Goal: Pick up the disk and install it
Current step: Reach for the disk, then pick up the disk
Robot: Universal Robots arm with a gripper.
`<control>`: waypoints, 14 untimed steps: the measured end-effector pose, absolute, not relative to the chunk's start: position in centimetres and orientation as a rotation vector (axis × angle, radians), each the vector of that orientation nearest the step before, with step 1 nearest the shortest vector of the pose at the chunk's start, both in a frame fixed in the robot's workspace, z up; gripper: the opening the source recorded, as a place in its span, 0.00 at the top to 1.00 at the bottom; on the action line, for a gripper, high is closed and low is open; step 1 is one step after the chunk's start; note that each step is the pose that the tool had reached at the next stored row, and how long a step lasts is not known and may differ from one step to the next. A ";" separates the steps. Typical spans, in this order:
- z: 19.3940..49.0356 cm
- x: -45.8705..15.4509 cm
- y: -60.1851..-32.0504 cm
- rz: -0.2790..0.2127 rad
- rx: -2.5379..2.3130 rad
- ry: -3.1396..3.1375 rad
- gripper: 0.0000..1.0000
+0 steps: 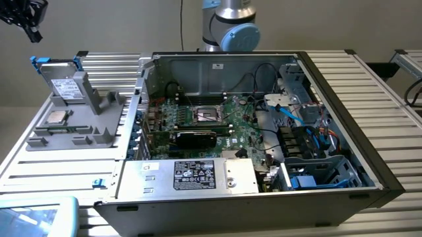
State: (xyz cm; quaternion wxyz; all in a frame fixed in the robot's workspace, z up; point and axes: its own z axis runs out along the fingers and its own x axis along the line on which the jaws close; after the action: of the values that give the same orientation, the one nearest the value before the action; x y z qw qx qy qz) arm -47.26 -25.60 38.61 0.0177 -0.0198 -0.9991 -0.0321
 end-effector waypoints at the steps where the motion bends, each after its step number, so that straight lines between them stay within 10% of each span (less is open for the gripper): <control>1: 38.6 -47.3 -25.6 -0.098 -0.061 -3.097 0.89; 14: 38.5 -47.4 -25.5 -0.095 -0.060 -3.089 0.89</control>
State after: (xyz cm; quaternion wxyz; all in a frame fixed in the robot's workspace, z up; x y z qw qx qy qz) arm -47.43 -25.48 38.47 0.0252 -0.0194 -0.9990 -0.0307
